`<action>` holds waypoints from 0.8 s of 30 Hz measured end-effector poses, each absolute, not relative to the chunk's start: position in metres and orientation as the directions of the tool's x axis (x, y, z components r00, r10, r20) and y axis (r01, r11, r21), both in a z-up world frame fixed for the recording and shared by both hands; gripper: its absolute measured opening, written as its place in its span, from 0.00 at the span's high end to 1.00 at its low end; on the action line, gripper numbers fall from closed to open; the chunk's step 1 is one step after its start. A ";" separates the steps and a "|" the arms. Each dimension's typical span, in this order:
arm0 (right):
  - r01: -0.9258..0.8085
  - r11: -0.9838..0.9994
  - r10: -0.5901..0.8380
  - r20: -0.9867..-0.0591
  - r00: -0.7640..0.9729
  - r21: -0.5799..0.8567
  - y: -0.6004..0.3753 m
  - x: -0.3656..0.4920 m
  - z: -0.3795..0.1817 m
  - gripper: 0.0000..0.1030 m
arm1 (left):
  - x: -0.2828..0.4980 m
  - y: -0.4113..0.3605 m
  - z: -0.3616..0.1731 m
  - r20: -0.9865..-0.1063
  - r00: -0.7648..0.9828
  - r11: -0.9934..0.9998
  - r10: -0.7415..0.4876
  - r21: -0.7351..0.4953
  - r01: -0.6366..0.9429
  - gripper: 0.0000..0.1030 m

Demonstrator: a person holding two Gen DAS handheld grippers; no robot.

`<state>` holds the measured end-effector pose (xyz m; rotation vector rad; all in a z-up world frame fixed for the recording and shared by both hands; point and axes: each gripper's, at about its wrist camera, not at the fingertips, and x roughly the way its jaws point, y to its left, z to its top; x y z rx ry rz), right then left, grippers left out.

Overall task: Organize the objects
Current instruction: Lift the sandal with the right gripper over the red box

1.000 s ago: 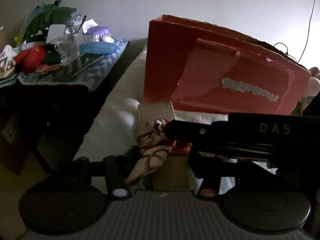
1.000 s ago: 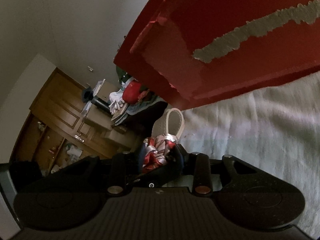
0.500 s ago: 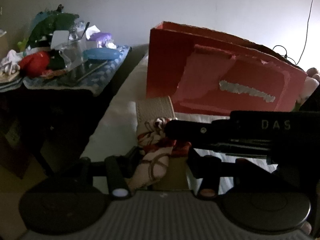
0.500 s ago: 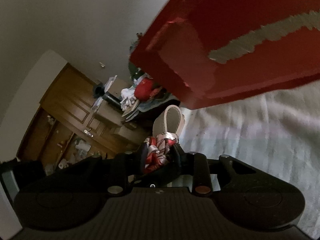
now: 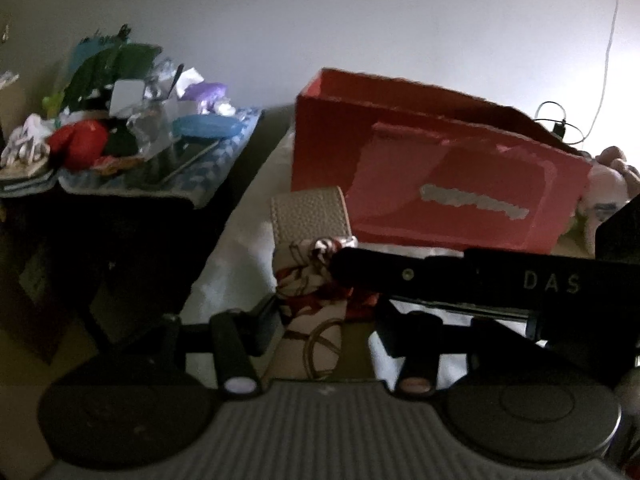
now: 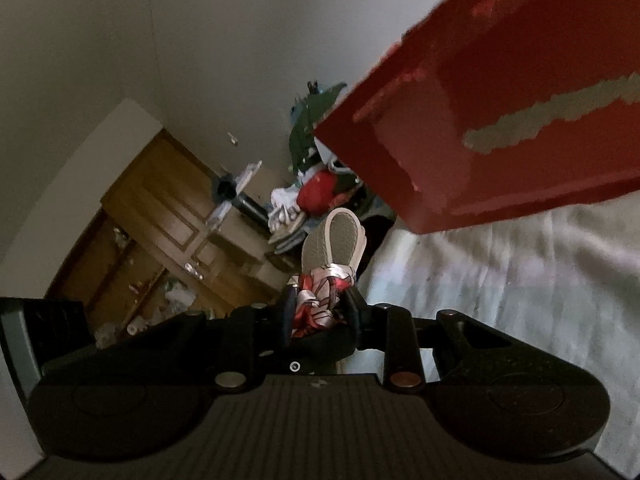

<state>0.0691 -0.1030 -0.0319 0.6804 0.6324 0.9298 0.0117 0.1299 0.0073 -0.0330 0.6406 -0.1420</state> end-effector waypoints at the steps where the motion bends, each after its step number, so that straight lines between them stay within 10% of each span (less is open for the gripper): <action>1: -0.498 0.426 0.867 -0.185 0.462 0.756 -0.107 0.067 -0.028 0.72 | 0.010 0.127 0.011 -0.587 0.795 0.988 -0.151 -0.075 0.132 0.49; 24: -0.483 0.539 0.732 -0.101 0.673 0.691 -0.166 0.102 0.080 0.72 | 0.070 0.059 0.127 -0.449 0.820 0.919 -0.354 -0.006 0.393 0.49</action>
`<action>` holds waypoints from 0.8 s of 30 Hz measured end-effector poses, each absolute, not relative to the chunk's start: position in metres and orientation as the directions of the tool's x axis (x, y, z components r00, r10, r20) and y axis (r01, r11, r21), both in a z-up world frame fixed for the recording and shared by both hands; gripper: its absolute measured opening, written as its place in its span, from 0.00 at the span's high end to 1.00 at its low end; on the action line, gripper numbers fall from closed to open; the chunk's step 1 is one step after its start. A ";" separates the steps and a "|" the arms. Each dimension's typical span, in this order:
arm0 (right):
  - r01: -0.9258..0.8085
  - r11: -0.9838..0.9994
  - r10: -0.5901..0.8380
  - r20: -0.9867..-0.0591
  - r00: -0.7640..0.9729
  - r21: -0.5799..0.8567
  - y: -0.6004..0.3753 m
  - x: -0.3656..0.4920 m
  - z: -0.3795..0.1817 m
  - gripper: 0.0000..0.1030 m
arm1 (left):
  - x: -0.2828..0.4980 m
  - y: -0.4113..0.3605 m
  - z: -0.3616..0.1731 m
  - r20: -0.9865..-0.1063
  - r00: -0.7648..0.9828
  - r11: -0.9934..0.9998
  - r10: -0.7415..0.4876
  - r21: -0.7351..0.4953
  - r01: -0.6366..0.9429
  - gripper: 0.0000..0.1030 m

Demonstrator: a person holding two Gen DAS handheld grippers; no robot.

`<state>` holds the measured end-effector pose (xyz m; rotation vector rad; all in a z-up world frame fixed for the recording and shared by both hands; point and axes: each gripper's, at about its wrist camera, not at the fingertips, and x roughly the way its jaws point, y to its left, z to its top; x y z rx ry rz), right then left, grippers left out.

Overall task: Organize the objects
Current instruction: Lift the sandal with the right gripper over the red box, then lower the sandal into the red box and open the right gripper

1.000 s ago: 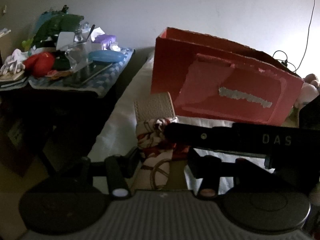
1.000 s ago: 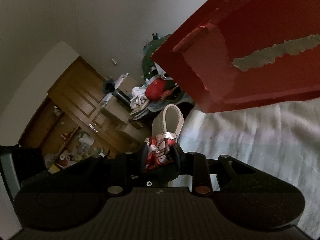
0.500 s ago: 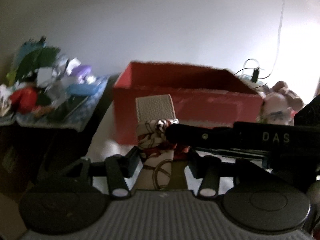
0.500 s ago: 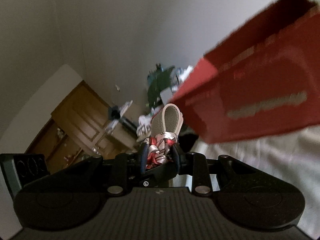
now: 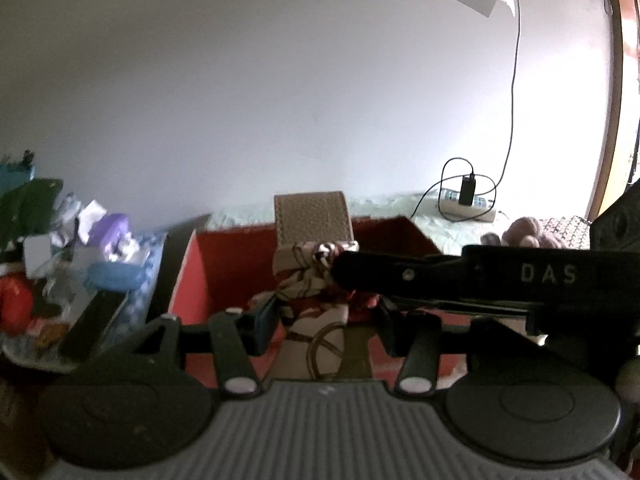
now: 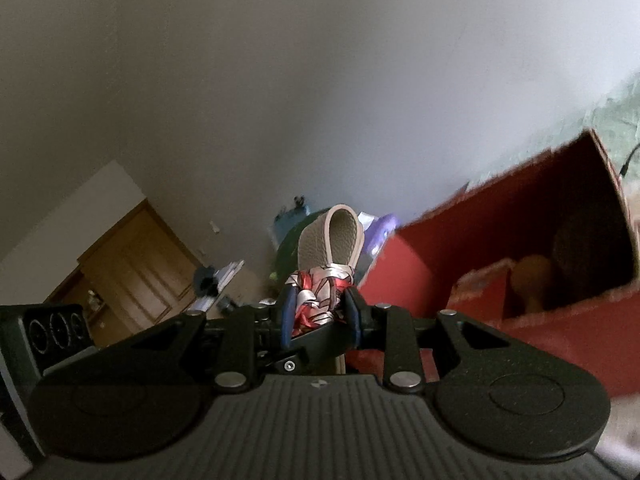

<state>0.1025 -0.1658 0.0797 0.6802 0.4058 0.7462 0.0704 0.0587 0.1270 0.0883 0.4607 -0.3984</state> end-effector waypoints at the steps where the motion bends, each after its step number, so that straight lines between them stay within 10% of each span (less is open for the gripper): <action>1: -0.476 0.544 0.728 -0.106 0.678 0.691 -0.165 0.110 0.082 0.72 | 0.078 0.057 0.130 -0.451 0.818 0.918 -0.356 -0.005 0.397 0.49; 24: -0.247 0.660 0.676 -0.418 0.607 0.710 -0.093 0.241 0.046 0.72 | 0.221 0.081 0.080 -0.636 0.719 0.933 -0.279 -0.001 0.361 0.50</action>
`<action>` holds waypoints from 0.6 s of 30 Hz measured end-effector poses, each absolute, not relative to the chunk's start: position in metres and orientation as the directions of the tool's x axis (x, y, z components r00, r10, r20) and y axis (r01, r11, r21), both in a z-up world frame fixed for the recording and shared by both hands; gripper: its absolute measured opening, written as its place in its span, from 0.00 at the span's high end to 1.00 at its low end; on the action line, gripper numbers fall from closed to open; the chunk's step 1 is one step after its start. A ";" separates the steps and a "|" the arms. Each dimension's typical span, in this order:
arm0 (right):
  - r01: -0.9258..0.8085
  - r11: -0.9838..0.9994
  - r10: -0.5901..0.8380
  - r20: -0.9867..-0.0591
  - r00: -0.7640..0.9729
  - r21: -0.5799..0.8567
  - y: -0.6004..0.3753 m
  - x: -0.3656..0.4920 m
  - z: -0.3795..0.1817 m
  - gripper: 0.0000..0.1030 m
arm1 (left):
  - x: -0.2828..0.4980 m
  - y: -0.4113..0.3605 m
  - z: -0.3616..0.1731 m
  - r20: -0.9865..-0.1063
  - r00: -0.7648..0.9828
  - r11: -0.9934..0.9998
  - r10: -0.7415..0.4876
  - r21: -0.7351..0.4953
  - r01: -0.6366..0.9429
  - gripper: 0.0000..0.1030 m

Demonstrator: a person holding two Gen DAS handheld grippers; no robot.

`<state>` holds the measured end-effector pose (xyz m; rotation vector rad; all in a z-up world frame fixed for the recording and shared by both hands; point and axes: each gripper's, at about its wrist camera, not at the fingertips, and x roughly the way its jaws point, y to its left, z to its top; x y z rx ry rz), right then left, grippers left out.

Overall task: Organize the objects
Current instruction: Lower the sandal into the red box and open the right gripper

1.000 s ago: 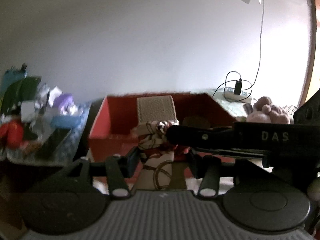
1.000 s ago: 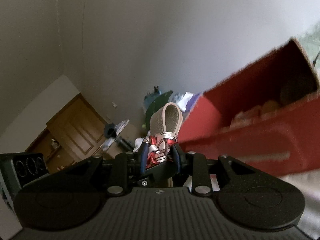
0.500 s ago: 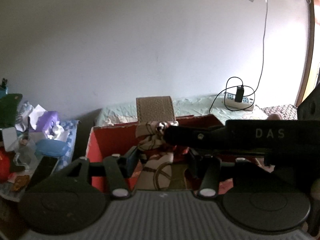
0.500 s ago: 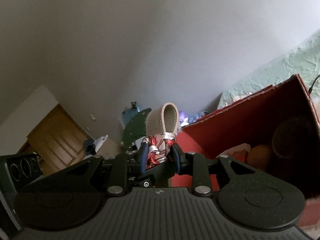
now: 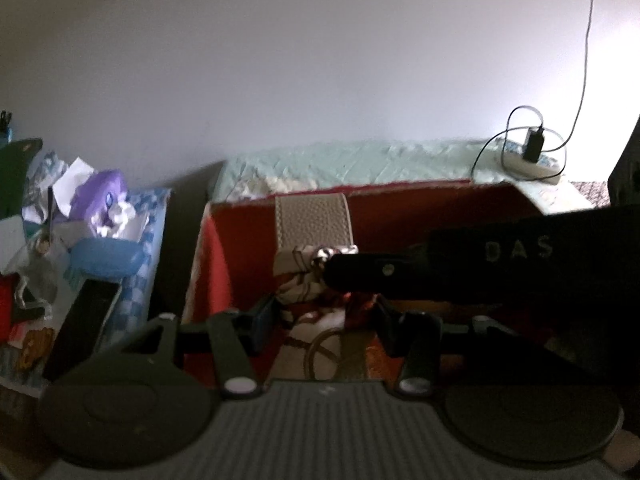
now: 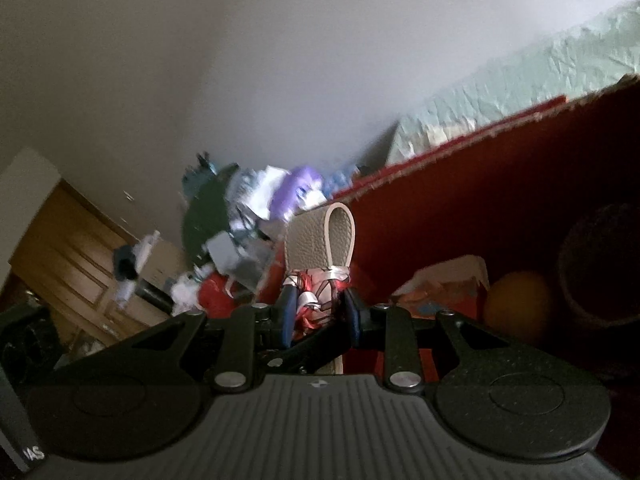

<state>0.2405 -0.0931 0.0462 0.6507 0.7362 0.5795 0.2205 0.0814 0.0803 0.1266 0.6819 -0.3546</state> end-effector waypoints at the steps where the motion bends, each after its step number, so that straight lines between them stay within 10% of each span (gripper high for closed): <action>1: -0.240 0.666 0.674 -0.431 0.600 0.706 -0.089 0.244 0.045 0.72 | 0.222 0.082 0.078 -0.641 0.717 0.934 -0.274 0.001 0.358 0.50; 18: -0.224 0.709 0.658 -0.512 0.552 0.669 -0.093 0.250 0.047 0.75 | 0.224 0.086 0.074 -0.630 0.740 0.937 -0.235 0.056 0.345 0.47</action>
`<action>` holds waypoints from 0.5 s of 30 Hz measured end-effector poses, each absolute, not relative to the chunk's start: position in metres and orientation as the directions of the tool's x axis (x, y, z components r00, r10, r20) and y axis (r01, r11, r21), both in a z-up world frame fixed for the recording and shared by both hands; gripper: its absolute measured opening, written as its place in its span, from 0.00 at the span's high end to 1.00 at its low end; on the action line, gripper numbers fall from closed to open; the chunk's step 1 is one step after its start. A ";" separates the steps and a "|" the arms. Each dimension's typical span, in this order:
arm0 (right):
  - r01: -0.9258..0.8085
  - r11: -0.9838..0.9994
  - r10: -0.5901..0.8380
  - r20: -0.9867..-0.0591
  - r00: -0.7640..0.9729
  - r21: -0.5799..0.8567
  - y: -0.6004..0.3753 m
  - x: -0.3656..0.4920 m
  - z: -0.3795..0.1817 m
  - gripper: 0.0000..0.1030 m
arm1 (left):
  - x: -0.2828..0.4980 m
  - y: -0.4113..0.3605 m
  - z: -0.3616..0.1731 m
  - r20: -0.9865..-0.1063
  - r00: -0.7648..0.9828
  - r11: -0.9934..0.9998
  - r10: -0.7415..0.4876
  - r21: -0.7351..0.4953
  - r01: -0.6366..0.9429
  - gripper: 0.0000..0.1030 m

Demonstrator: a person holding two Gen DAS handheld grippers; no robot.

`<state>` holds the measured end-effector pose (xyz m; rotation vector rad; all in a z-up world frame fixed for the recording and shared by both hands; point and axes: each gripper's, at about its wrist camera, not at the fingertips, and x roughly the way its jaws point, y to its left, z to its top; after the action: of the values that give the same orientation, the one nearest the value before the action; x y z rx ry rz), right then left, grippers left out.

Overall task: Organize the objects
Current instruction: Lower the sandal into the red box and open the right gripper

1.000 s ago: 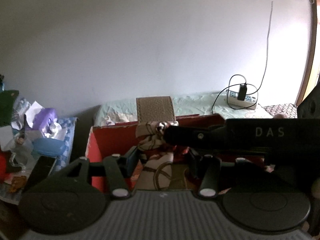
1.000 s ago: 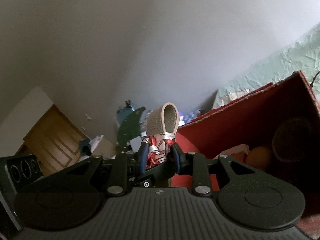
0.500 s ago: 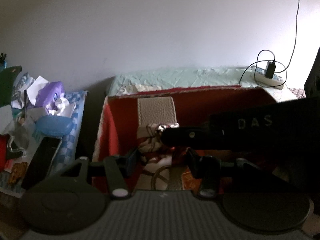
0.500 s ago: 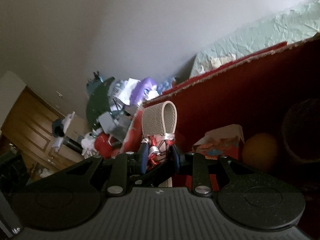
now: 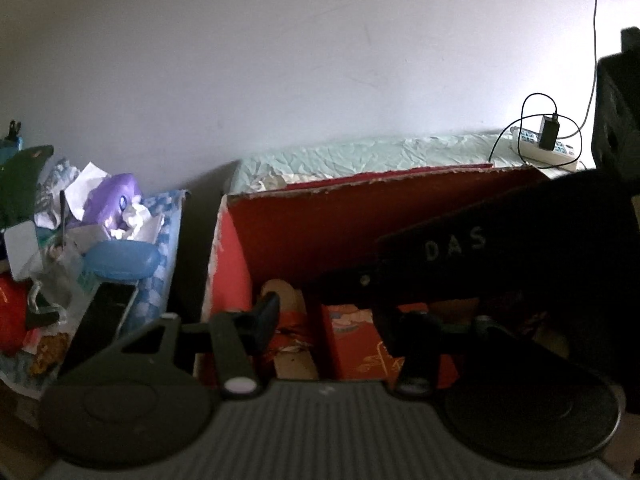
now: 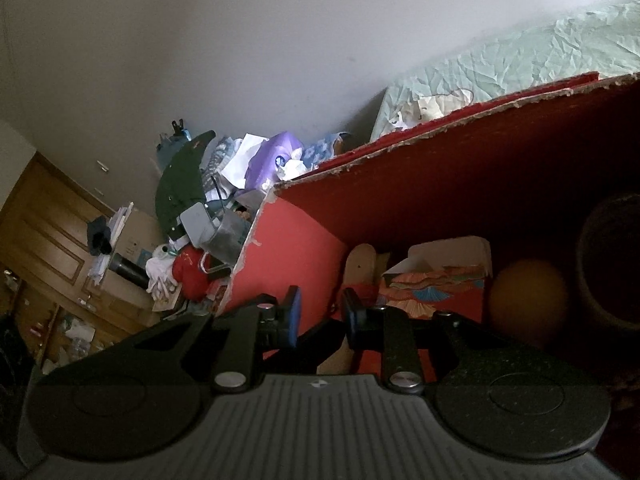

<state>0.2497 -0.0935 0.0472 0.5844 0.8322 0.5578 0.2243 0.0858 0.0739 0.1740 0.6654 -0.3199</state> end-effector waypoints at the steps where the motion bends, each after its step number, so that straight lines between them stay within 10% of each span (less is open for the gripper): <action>1: -0.225 0.712 0.655 -0.513 0.554 0.666 -0.094 0.249 0.048 0.75 | 0.225 0.086 0.074 -0.631 0.740 0.938 -0.233 0.055 0.342 0.46; 15: -0.234 0.800 0.559 -0.545 0.625 0.552 -0.113 0.233 0.058 0.74 | 0.217 0.065 0.075 -0.624 0.764 0.938 -0.164 0.142 0.317 0.35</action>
<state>0.2327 -0.1128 0.0581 0.4596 0.7710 0.4737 0.2175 0.0654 0.0747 0.2463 0.6519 -0.2643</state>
